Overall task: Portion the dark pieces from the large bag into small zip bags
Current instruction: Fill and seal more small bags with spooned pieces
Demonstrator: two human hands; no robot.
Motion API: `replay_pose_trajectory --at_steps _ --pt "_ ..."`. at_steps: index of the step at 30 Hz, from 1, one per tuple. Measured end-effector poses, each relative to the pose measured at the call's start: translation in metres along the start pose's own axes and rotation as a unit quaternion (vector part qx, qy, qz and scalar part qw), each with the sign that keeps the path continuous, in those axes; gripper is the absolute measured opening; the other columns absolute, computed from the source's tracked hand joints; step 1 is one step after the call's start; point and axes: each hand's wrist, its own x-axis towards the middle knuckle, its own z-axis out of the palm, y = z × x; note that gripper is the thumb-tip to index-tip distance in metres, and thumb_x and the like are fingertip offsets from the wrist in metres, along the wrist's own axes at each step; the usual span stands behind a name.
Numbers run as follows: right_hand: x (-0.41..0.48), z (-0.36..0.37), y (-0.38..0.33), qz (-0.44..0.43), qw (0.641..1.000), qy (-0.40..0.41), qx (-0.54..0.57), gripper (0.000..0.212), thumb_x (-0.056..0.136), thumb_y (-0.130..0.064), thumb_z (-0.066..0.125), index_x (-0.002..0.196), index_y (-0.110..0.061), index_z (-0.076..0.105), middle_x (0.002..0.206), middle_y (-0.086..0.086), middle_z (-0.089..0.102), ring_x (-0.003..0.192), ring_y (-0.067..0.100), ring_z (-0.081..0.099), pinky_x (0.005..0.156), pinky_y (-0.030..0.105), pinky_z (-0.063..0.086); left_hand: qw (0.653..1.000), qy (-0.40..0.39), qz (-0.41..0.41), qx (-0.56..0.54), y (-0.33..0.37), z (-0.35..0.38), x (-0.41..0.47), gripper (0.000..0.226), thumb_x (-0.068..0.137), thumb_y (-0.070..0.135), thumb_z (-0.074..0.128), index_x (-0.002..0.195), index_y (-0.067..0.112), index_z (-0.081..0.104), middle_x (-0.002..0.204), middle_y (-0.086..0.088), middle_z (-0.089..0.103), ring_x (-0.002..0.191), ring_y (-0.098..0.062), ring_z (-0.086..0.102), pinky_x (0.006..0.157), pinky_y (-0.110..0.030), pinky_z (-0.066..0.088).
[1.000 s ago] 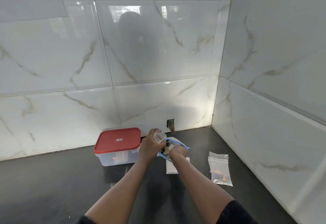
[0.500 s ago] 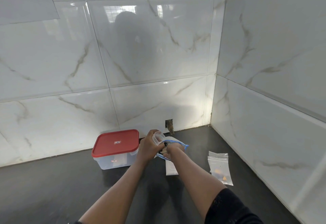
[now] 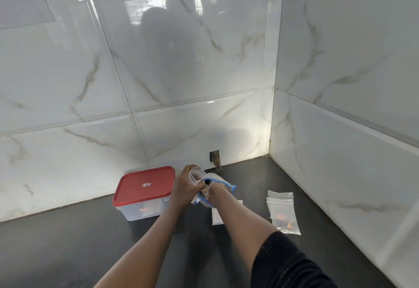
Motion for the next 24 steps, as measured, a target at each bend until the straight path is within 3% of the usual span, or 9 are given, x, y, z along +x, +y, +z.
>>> replay_pose_trajectory --at_steps 1,3,6,8,12,16,24 --pt "-0.013 -0.012 -0.007 0.011 0.999 0.028 0.041 0.02 0.09 -0.009 0.049 0.104 0.001 0.06 0.106 0.019 0.066 0.09 0.035 0.064 0.069 0.045 0.056 1.0 0.003 -0.002 0.0 0.0 0.001 0.0 0.043 0.072 0.013 0.075 0.111 0.016 0.057 0.093 0.005 0.065 0.088 -0.016 0.061 0.07 -0.01 0.041" --pt "-0.018 -0.014 -0.012 0.025 0.995 0.002 0.097 0.012 0.093 -0.009 0.046 0.095 0.0 0.054 0.094 0.016 0.063 0.089 0.032 0.064 0.072 0.044 0.056 1.0 0.007 -0.005 -0.003 -0.001 0.002 0.001 0.043 0.072 0.014 0.076 0.111 0.016 0.057 0.094 0.003 0.066 0.088 -0.016 0.061 0.071 -0.013 0.042" --pt "-0.034 -0.013 -0.013 0.015 0.993 0.006 0.121 0.024 0.095 -0.015 0.043 0.097 0.002 0.059 0.104 0.018 0.066 0.095 0.033 0.064 0.083 0.047 0.055 1.0 0.017 -0.011 -0.006 -0.003 0.002 0.001 0.049 0.065 0.029 0.07 0.111 0.019 0.058 0.094 0.0 0.069 0.088 -0.018 0.063 0.073 -0.019 0.043" --pt "-0.04 -0.011 -0.012 -0.008 0.99 0.013 0.139 0.024 0.097 -0.013 0.04 0.092 0.003 0.058 0.102 0.021 0.063 0.101 0.037 0.062 0.089 0.053 0.052 1.0 0.024 -0.015 -0.005 -0.004 0.002 0.003 0.046 0.068 0.025 0.072 0.111 0.019 0.058 0.094 -0.001 0.069 0.089 -0.018 0.063 0.072 -0.021 0.043" --pt "-0.065 -0.02 -0.016 -0.053 0.987 0.014 0.148 0.035 0.099 -0.009 0.032 0.108 0.007 0.061 0.102 0.02 0.059 0.107 0.039 0.06 0.094 0.052 0.049 0.999 0.031 -0.033 0.003 -0.005 0.003 0.002 0.044 0.073 0.019 0.075 0.113 0.02 0.057 0.095 -0.001 0.069 0.091 -0.02 0.062 0.078 -0.028 0.046" --pt "-0.07 -0.033 -0.02 -0.07 0.993 0.014 0.093 0.037 0.101 -0.008 0.027 0.124 0.004 0.054 0.125 0.02 0.058 0.115 0.036 0.056 0.097 0.039 0.047 0.998 0.04 -0.054 -0.011 -0.004 0.004 -0.002 0.046 0.068 0.03 0.074 0.11 0.023 0.057 0.093 0.0 0.069 0.09 -0.021 0.063 0.08 -0.032 0.048" --pt "-0.083 -0.052 -0.02 -0.129 0.991 -0.005 0.023 0.032 0.098 0.003 0.031 0.117 0.005 0.056 0.119 0.019 0.061 0.108 0.036 0.061 0.092 0.045 0.053 0.998 0.048 -0.034 -0.002 0.017 0.01 -0.006 0.044 0.075 0.018 0.072 0.115 0.015 0.056 0.098 -0.004 0.068 0.091 -0.023 0.061 0.077 -0.027 0.043"
